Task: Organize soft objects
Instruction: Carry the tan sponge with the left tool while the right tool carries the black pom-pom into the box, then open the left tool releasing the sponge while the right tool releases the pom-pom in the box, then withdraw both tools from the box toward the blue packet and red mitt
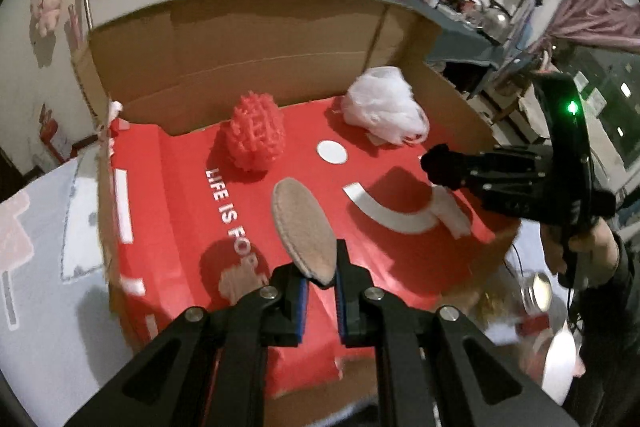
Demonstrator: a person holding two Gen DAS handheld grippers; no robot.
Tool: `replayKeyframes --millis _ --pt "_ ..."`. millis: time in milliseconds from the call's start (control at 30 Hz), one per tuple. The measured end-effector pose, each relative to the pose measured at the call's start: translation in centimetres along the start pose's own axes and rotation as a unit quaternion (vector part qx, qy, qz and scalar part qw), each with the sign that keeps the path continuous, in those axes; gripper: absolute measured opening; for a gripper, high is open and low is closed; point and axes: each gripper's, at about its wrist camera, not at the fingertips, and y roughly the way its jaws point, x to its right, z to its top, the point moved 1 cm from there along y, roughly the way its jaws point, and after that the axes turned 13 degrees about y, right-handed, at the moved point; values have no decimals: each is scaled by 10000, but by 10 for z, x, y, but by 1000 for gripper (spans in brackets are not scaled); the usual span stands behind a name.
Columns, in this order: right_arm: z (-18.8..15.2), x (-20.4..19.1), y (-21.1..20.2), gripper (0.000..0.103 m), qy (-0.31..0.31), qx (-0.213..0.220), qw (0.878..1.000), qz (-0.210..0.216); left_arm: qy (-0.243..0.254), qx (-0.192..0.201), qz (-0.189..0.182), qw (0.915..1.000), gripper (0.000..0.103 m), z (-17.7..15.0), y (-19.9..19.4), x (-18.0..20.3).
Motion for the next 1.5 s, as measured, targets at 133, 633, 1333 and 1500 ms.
replayKeyframes --millis 133,633,1333,1500 --pt "12 4 21 24 162 -263 9994 -121 -220 -359 -9 9991 11 11 26 -15" --pt "10 2 38 27 -121 -554 9969 -543 -315 -973 296 9943 28 11 55 -35" --pt "-20 -15 -15 71 -453 104 9957 -804 -199 -109 815 9964 95 1 -14 -8" --pt "-24 -32 -57 73 -414 493 9953 -728 -50 364 1060 9937 97 -3 -47 18"
